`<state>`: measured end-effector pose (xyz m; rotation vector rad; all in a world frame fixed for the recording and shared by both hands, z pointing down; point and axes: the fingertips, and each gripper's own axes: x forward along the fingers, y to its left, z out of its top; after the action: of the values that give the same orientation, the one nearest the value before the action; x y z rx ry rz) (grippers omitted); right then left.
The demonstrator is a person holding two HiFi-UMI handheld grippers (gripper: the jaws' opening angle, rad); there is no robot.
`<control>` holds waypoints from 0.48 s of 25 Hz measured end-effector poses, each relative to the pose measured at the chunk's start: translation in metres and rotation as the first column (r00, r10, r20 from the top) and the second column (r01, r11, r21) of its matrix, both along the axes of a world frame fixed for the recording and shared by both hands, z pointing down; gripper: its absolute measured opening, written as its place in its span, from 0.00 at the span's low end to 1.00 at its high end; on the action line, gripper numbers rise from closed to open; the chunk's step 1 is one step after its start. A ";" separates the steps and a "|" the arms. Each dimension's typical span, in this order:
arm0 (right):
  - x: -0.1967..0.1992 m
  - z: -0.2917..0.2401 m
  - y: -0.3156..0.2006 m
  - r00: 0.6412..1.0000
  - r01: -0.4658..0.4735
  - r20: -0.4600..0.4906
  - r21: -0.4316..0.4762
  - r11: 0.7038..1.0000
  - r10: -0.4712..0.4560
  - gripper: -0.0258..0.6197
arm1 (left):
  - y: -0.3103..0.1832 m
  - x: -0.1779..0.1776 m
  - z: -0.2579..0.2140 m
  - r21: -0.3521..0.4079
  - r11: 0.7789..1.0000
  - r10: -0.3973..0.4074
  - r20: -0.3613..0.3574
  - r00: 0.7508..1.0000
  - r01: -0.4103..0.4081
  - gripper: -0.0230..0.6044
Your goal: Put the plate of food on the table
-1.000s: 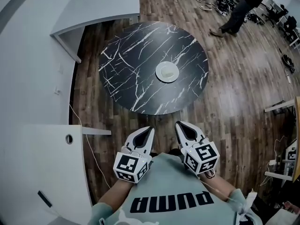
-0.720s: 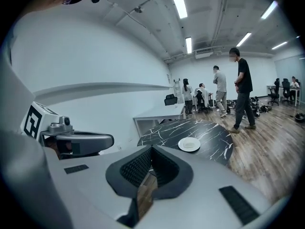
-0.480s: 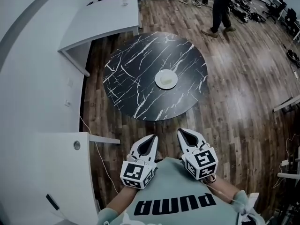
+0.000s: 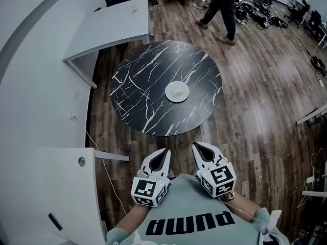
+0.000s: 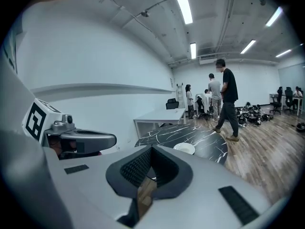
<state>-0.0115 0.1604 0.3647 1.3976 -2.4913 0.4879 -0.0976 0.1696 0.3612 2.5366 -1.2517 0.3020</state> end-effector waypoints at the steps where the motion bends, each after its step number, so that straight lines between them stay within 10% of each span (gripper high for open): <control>1: 0.001 0.000 0.000 1.000 0.001 0.001 0.002 1.000 -0.001 0.05 | 0.000 0.000 0.000 0.001 1.000 -0.002 0.000 1.000 0.002 0.05; 12: -0.001 -0.001 -0.002 1.000 0.008 -0.001 -0.001 1.000 -0.008 0.05 | -0.002 -0.002 -0.001 0.003 1.000 -0.008 -0.003 1.000 0.008 0.05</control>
<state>-0.0127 0.1588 0.3634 1.3871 -2.4941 0.4874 -0.0998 0.1676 0.3598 2.5331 -1.2626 0.2943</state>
